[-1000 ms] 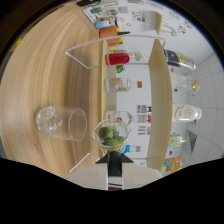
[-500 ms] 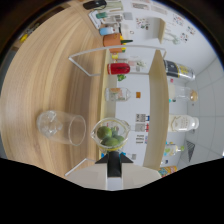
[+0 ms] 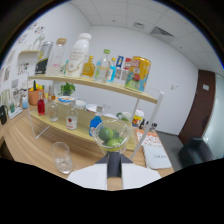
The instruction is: Make me a cup of Mojito.
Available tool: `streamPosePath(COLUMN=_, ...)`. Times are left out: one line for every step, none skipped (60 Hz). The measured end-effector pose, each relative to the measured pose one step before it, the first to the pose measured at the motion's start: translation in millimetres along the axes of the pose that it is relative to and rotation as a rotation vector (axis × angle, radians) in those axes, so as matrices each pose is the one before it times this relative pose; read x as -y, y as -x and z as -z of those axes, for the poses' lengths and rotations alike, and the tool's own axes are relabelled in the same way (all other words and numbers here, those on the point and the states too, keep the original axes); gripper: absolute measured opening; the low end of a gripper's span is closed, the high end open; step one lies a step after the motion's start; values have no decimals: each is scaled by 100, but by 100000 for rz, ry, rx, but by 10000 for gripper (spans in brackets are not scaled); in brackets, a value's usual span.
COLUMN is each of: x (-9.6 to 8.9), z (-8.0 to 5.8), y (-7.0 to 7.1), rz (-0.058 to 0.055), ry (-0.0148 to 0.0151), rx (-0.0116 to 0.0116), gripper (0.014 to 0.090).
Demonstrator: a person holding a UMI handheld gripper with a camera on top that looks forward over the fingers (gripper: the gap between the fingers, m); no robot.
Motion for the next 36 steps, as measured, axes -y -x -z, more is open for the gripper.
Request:
streamPosePath(x=-734, z=-192, y=-358, rz=-2898, ry=1094, rx=196, gripper=160)
streamPosePath(x=-771, z=-208, y=-367, rz=-2617, ry=1229, rx=183, gripper=160)
streamPosePath(x=-750, z=-257, y=-323, rz=-2684, ry=1509, rx=360, gripper=160)
streamPosePath(x=-794, z=-269, y=-301, rz=-2745, ry=1467, rx=355, gripper=160)
streamPosePath(x=-815, z=-336, y=-329, rz=-2733, ry=1566, rx=302, gripper=161)
streamPosePath(x=-858, z=-348, y=-355, rz=-2578, ry=1548, rx=91, gripper=161)
streamPosePath(x=-789, z=-334, y=-356, rz=-2230, ry=1624, rx=84, gripper=160)
streamPosePath(x=-818, z=-356, y=-369, rz=-2163, ry=1694, rx=125, gripper=159)
streamPosePath(x=-841, z=-368, y=-359, rz=-2030, ry=1776, rx=159, gripper=160)
streamPosePath(x=-785, z=-398, y=-400, rz=-1611, ry=1685, rx=42, gripper=160)
streamPosePath(x=-749, z=-391, y=-418, rz=-1148, ry=1592, rx=-154, gripper=160)
streamPosePath(x=-754, z=-217, y=-375, rz=-1154, ry=2013, rx=166, gripper=160)
streamPosePath(x=-730, z=-524, y=-257, rz=-860, ry=1069, rx=105, gripper=160)
streamPosePath(x=-684, z=-384, y=-273, rz=-832, ry=1417, rx=508, gripper=160)
streamPosePath(x=-650, z=-376, y=-214, rz=-693, ry=1337, rx=552, gripper=160)
streamPosePath(x=-633, z=-383, y=-241, rz=-593, ry=1152, rx=343, gripper=160)
streamPosePath(x=-571, z=-341, y=-255, rz=-647, ry=1040, rx=107, gripper=160)
streamPosePath(x=-549, z=-319, y=-257, rz=-926, ry=1040, rx=74, gripper=160)
streamPosePath(x=-537, z=-152, y=-301, rz=-1176, ry=1486, rx=211, gripper=159)
streamPosePath(x=-485, z=-264, y=-227, rz=-1333, ry=1596, rx=247, gripper=160)
streamPosePath(x=-627, z=-674, y=-164, rz=-959, ry=310, rx=-151, gripper=159)
streamPosePath(x=-484, z=-328, y=-205, rz=-689, ry=1080, rx=-127, gripper=158)
streamPosePath(x=-438, z=-302, y=-209, rz=-430, ry=938, rx=-153, gripper=159)
streamPosePath(x=-367, z=-282, y=-196, rz=-205, ry=739, rx=-99, gripper=160)
streamPosePath(x=-351, z=-262, y=-158, rz=-69, ry=637, rx=-32, gripper=159)
streamPosePath(x=-343, z=-210, y=-135, rz=-47, ry=691, rx=82, gripper=160)
streamPosePath(x=-359, z=-216, y=-122, rz=-82, ry=829, rx=75, gripper=159)
streamPosePath(x=-172, z=225, y=-52, rz=-241, ry=2026, rx=326, gripper=160)
streamPosePath(x=-428, z=-340, y=-99, rz=139, ry=147, rx=135, gripper=160)
streamPosePath(x=-283, z=-151, y=-59, rz=93, ry=569, rx=167, gripper=160)
streamPosePath(x=-250, z=-149, y=-72, rz=102, ry=484, rx=115, gripper=160)
streamPosePath(x=-233, z=-149, y=-67, rz=85, ry=465, rx=67, gripper=161)
streamPosePath(x=-228, z=-67, y=-38, rz=80, ry=791, rx=207, gripper=161)
streamPosePath(x=-257, z=-159, y=-35, rz=151, ry=559, rx=161, gripper=161)
streamPosePath(x=-276, z=-213, y=-114, rz=152, ry=207, rx=-33, gripper=161)
streamPosePath(x=-67, z=-53, y=-40, rz=243, ry=-50, rx=71, gripper=162)
